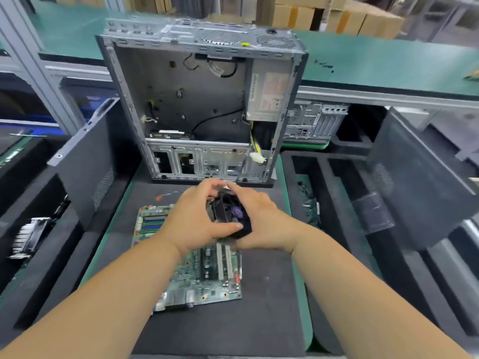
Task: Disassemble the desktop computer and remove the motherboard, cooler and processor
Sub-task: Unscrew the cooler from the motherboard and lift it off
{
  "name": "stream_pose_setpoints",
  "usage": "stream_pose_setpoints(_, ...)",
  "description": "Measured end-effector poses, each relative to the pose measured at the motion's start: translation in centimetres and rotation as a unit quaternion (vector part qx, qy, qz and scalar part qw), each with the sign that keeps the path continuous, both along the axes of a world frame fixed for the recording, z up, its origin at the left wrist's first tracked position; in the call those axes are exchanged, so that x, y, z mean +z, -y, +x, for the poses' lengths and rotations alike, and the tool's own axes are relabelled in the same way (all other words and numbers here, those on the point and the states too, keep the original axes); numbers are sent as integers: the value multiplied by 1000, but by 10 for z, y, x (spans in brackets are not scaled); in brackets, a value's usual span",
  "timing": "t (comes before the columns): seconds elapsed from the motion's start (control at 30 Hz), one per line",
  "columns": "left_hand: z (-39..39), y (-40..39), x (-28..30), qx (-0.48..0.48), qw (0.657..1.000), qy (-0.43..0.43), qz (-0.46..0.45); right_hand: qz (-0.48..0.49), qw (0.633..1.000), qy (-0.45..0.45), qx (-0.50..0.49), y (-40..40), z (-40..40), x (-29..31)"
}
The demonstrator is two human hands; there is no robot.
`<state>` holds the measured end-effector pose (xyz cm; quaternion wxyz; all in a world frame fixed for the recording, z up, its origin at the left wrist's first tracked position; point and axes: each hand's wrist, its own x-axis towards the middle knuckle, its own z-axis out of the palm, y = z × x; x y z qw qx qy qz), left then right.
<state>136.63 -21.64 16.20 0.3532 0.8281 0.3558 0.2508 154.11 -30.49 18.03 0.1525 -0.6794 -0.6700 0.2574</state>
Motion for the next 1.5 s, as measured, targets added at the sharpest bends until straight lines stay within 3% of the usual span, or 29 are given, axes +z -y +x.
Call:
stream_pose_setpoints(0.07,14,6,4,-17,1000,17,-11,27,998,38,-33,5,5,6)
stream_pose_setpoints(0.2,36,7,5,-78,996,9,-47,65,994,26,-85,18,24,12)
stream_pose_setpoints(0.33,48,3,3,-126,990,-16,56,70,985,17,-160,28,38,15)
stream_pose_setpoints(0.53,53,8,-6,-130,970,107,173,69,954,-34,-288,65,57,23)
stream_pose_setpoints(0.63,65,18,-15,-138,987,74,31,65,946,-48,-315,83,62,25)
stream_pose_setpoints(0.73,88,26,-26,-187,975,19,-120,58,940,-68,-330,98,66,25)
stream_pose_setpoints(0.9,121,41,-32,-276,952,27,-133,27,939,-129,-318,112,81,15)
stream_pose_setpoints(1.07,147,52,-41,-267,956,21,-118,-29,947,-178,-267,125,117,9)
stream_pose_setpoints(1.27,186,70,-51,-252,958,-2,-138,-55,987,-24,-151,121,166,18)
stream_pose_setpoints(1.5,224,69,-68,-193,966,-44,-164,-49,994,75,-68,88,211,1)
